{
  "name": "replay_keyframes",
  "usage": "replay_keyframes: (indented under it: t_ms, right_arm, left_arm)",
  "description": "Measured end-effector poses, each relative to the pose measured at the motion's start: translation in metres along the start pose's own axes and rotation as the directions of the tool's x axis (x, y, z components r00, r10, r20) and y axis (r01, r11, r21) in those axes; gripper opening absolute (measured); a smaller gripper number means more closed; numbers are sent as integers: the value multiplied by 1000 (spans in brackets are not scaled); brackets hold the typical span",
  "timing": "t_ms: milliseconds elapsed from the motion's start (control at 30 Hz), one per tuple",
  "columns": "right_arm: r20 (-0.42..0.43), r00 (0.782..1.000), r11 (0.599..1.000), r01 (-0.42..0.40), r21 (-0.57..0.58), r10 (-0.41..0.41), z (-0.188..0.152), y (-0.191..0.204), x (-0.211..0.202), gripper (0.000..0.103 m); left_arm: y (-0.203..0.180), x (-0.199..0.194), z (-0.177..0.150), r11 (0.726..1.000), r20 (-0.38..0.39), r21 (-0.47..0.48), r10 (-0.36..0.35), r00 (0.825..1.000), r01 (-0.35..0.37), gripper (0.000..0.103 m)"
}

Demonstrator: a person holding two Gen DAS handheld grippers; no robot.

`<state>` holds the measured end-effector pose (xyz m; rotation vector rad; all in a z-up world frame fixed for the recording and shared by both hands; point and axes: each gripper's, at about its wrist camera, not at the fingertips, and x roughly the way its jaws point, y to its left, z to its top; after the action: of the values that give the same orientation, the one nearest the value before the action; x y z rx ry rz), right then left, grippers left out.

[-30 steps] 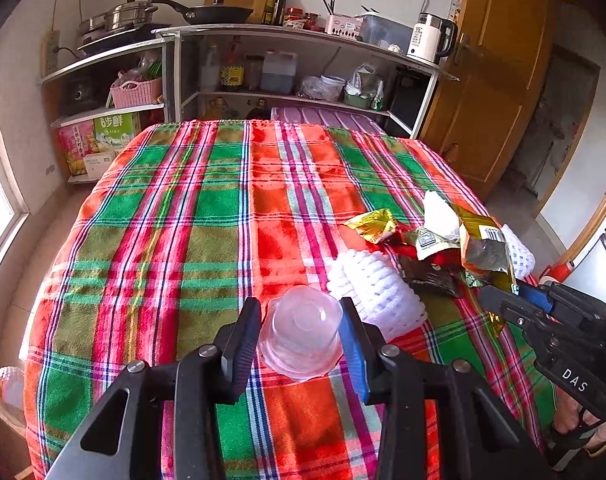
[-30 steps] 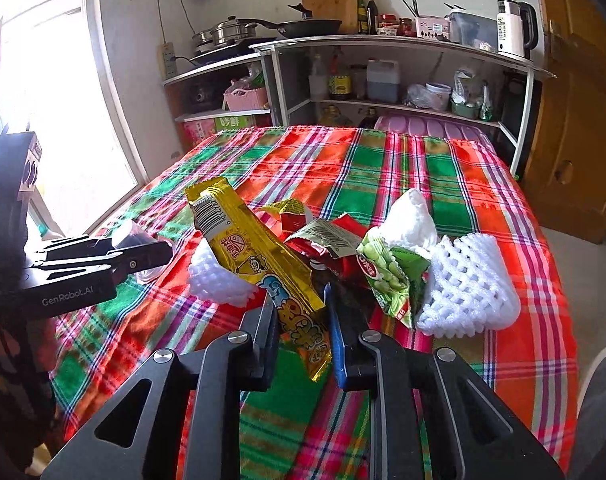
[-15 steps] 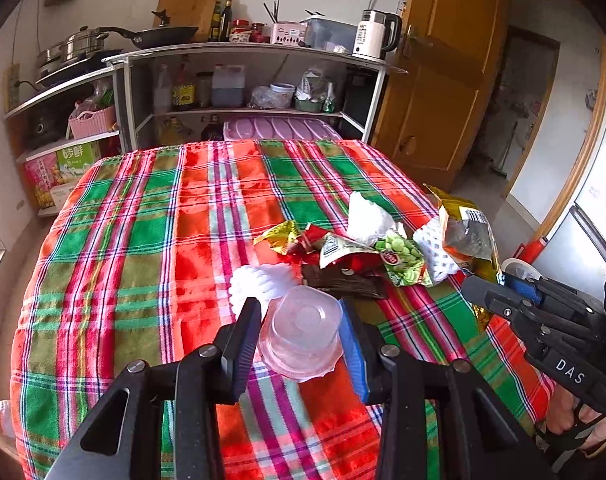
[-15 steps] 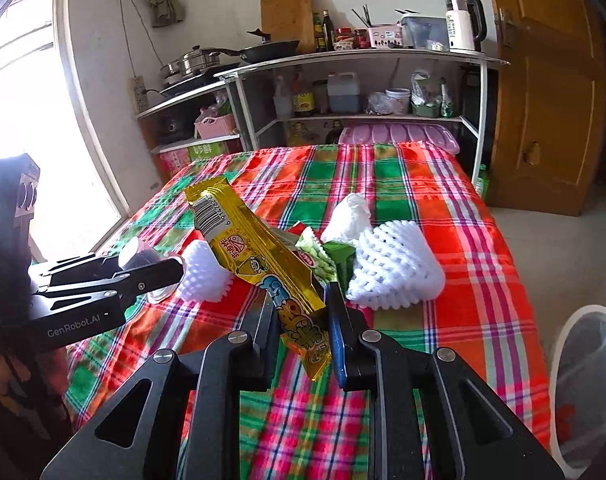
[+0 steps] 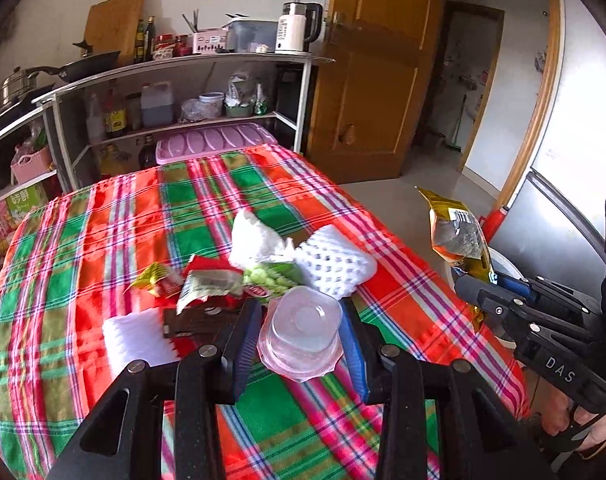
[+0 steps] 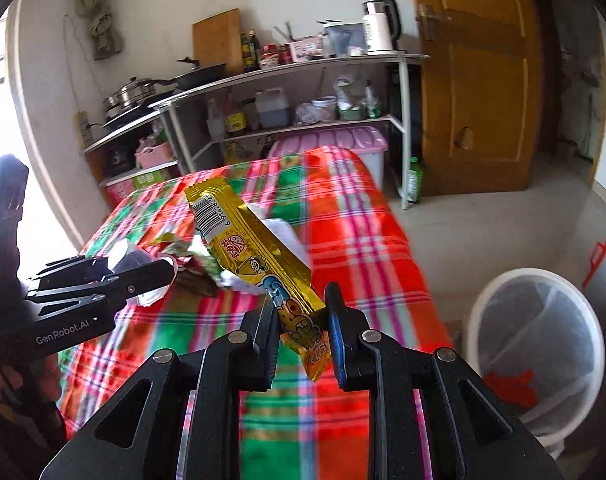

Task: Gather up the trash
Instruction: 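Carry the wrapper and cup over the white trash bin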

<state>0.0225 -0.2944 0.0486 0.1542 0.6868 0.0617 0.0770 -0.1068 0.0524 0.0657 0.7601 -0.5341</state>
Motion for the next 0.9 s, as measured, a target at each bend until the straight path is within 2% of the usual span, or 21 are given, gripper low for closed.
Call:
replay_keyframes:
  t_ms: [200, 400, 667, 900]
  right_arm:
    - [20, 996, 994, 90, 64, -91, -2, -40, -20, 22]
    - [21, 982, 974, 185, 128, -190, -7, -82, -43, 22]
    - [0, 949, 927, 308, 214, -316, -19, -142, -69, 22]
    - [-60, 923, 883, 380, 275, -379, -33, -187, -74, 22]
  left_arm:
    - [-50, 25, 16, 994, -13, 74, -78, 997, 79, 40]
    - [-102, 50, 26, 977, -44, 142, -154, 987, 159, 40]
    - [-164, 81, 36, 946, -92, 200, -240, 966, 254, 40]
    - [-214, 119, 36, 922, -164, 228, -282, 945, 314, 40]
